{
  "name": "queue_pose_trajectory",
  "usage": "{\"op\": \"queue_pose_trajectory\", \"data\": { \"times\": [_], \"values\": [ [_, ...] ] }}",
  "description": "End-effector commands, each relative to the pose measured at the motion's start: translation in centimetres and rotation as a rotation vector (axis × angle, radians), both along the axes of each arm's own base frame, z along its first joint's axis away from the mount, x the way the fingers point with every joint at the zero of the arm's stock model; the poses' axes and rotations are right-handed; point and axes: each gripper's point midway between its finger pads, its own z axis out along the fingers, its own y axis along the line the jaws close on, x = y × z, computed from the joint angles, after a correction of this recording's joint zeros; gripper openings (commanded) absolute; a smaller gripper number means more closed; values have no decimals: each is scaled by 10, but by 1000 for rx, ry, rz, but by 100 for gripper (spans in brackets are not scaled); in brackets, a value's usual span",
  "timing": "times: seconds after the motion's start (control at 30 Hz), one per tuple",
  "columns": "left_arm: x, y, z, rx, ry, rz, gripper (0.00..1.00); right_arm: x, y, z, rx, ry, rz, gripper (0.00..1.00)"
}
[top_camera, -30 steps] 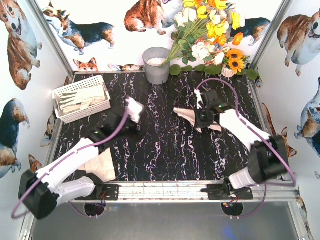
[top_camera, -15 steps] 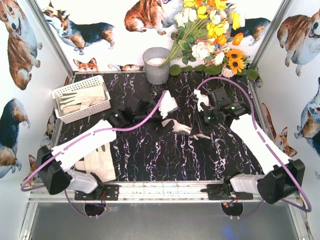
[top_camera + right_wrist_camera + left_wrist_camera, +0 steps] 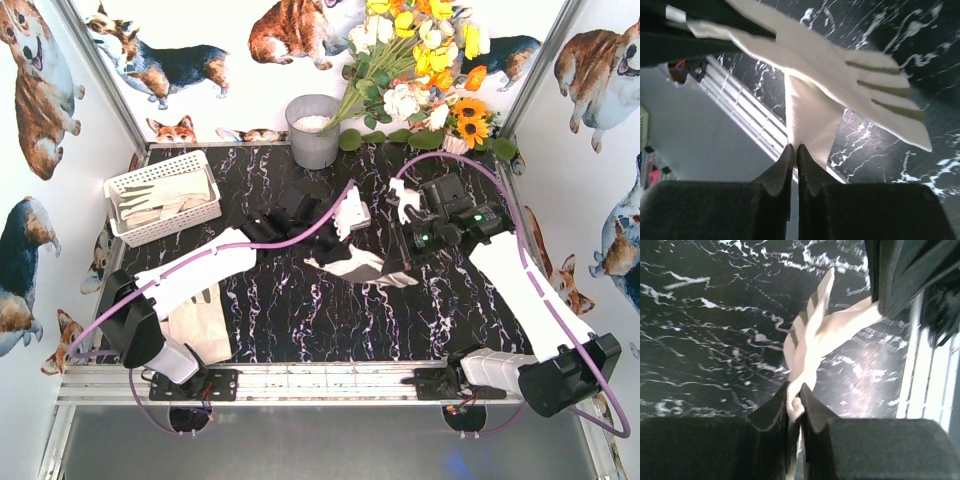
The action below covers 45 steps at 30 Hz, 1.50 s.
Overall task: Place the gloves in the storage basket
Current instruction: Place the glove at the center of the board.
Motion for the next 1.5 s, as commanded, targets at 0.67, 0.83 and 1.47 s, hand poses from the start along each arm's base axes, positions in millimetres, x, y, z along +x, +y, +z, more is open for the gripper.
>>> {"op": "queue_pose_trajectory", "data": {
  "times": [0.67, 0.83, 1.47],
  "values": [
    [-32, -5, -89, -476, 741, 864, 22, 137, 115, -42, 92, -183, -95, 0],
    [-44, 39, -102, -433, 717, 989, 51, 125, 134, -40, 171, -109, -33, 33],
    [34, 116, -77, -235, 317, 1119, 67, 99, 48, -46, 165, -46, -368, 51]
  ]
}}
